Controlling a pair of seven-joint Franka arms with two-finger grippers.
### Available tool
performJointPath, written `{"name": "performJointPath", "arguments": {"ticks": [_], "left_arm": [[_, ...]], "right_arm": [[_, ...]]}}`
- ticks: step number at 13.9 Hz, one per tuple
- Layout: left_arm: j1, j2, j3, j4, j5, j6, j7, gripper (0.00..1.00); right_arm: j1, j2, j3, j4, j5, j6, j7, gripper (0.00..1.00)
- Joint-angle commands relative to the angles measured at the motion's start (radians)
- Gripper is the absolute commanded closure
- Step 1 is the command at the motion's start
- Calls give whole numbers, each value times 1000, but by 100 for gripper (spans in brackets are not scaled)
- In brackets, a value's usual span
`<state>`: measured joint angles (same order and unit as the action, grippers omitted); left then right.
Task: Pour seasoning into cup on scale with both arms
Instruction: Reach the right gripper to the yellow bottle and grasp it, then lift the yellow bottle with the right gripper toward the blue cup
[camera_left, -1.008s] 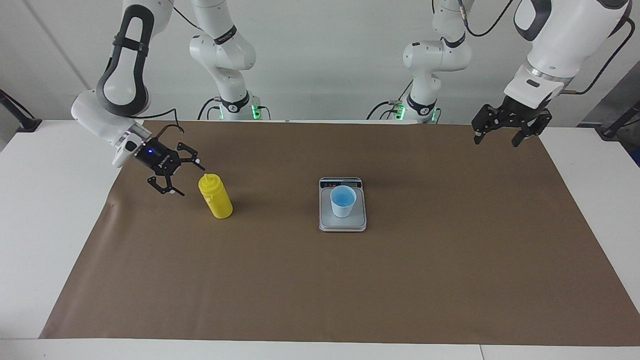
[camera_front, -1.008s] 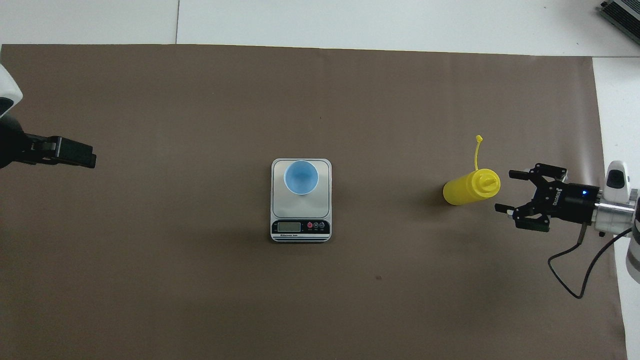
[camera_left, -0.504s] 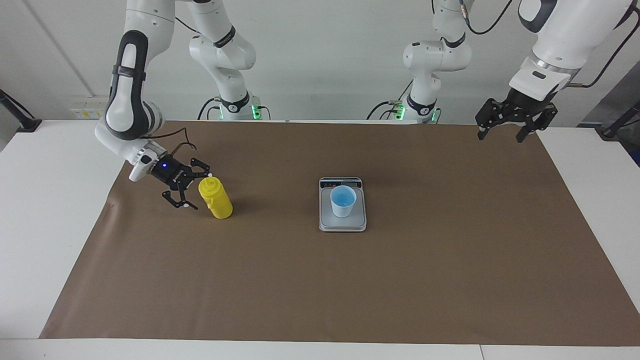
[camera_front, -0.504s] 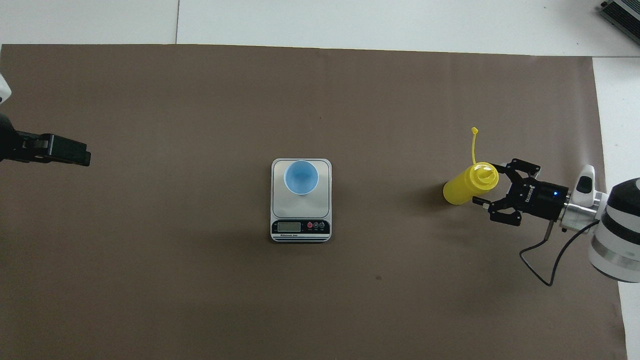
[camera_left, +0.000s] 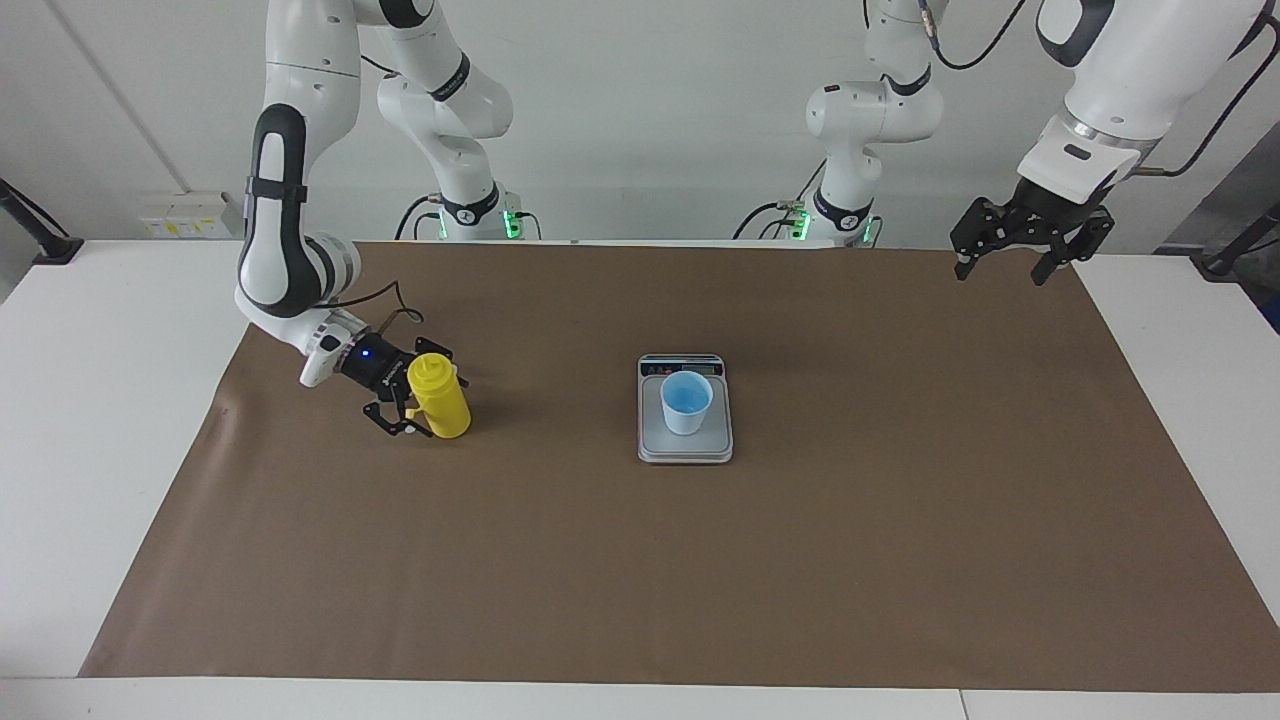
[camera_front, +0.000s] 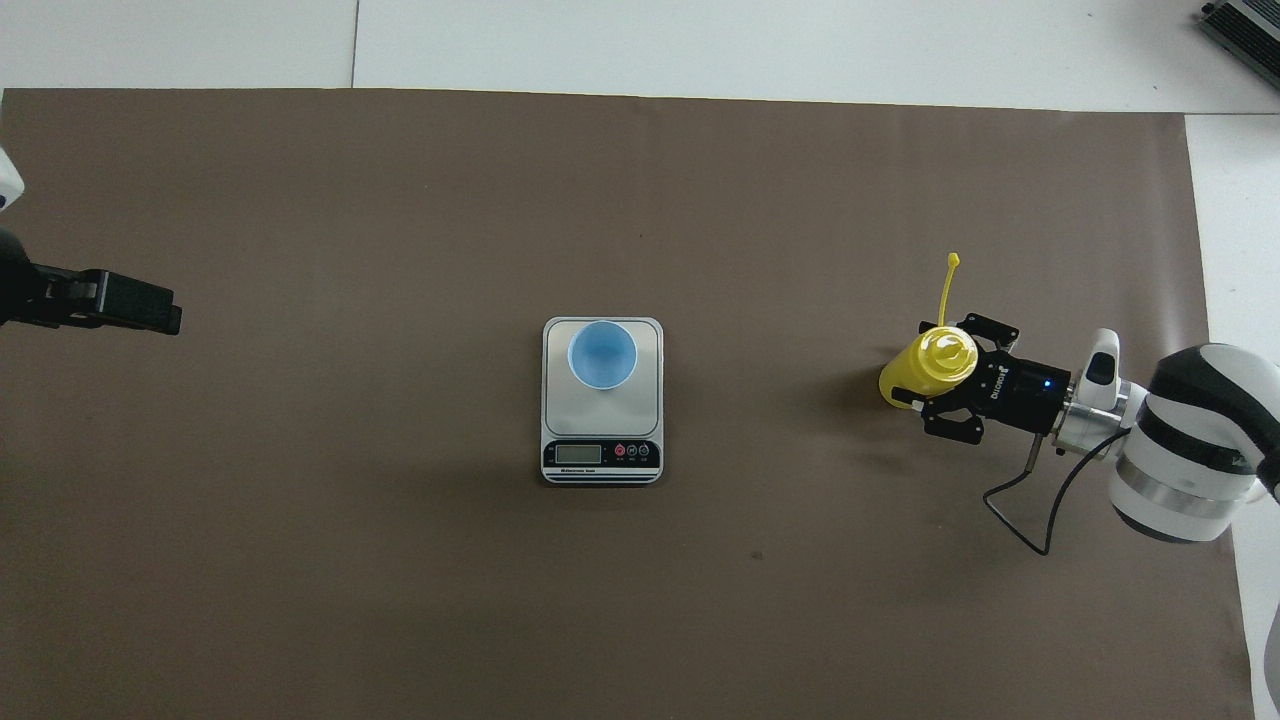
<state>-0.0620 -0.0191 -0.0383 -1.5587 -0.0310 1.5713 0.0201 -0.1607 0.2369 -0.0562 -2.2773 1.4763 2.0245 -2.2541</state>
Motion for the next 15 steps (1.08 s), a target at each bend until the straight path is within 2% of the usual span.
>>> {"name": "performJointPath", "arguments": {"ticks": [1, 2, 3, 4, 9, 12, 15], "left_arm": [[13, -8, -9, -9, 5, -13, 6, 0], [13, -8, -9, -9, 5, -13, 6, 0], [13, -8, -9, -9, 5, -13, 6, 0], [13, -8, -9, -9, 5, -13, 6, 0], [13, -8, -9, -9, 5, -13, 6, 0], [13, -8, -9, -9, 6, -13, 6, 0], [13, -8, -9, -9, 5, -13, 6, 0]], "right_arm": [[-7, -4, 4, 5, 30, 3, -42, 34], [-7, -1, 4, 15, 30, 2, -68, 72], [-7, 1, 4, 22, 30, 0, -64, 92], [-5, 5, 6, 41, 25, 0, -62, 100], [64, -22, 12, 102, -25, 94, 5, 100], [124, -28, 10, 172, -144, 158, 103, 100], [165, -50, 9, 231, -299, 169, 227, 100]]}}
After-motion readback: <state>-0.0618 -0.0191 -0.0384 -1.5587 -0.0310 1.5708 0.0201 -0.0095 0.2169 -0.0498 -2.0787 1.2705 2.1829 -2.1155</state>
